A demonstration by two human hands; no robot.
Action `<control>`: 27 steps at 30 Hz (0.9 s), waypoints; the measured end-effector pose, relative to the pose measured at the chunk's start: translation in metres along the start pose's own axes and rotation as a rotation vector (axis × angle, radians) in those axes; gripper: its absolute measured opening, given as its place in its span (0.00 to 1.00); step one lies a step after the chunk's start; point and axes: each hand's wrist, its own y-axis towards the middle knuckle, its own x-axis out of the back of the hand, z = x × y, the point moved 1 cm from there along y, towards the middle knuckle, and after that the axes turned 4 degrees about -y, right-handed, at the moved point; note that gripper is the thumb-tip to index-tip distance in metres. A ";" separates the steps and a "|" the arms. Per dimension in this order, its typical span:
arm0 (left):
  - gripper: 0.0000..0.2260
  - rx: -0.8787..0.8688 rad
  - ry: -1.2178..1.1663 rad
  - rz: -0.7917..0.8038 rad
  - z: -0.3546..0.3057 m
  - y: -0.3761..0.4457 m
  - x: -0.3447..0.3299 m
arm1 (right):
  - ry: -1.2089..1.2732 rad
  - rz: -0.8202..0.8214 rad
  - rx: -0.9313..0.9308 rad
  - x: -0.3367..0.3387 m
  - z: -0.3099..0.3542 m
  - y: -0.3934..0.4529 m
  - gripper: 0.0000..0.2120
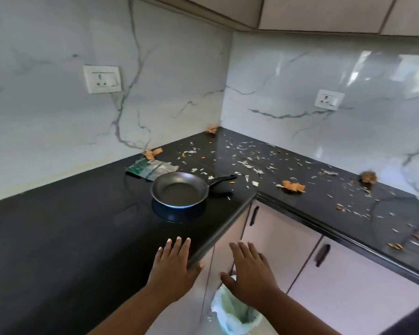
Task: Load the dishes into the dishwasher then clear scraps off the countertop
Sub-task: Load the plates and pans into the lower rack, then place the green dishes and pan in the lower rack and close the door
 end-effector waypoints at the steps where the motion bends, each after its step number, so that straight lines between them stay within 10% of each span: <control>1: 0.34 0.022 0.003 -0.005 0.008 0.004 0.001 | -0.003 -0.007 0.024 0.000 0.004 0.012 0.36; 11: 0.51 0.332 0.070 -0.109 0.058 0.060 0.008 | 0.029 -0.009 0.221 -0.001 0.021 0.145 0.37; 22: 0.46 0.474 0.099 -0.098 0.078 0.130 0.024 | -0.065 -0.273 0.387 0.019 -0.017 0.290 0.32; 27: 0.44 0.486 0.083 -0.092 0.081 0.138 0.026 | -0.178 -0.111 0.438 0.024 -0.025 0.335 0.37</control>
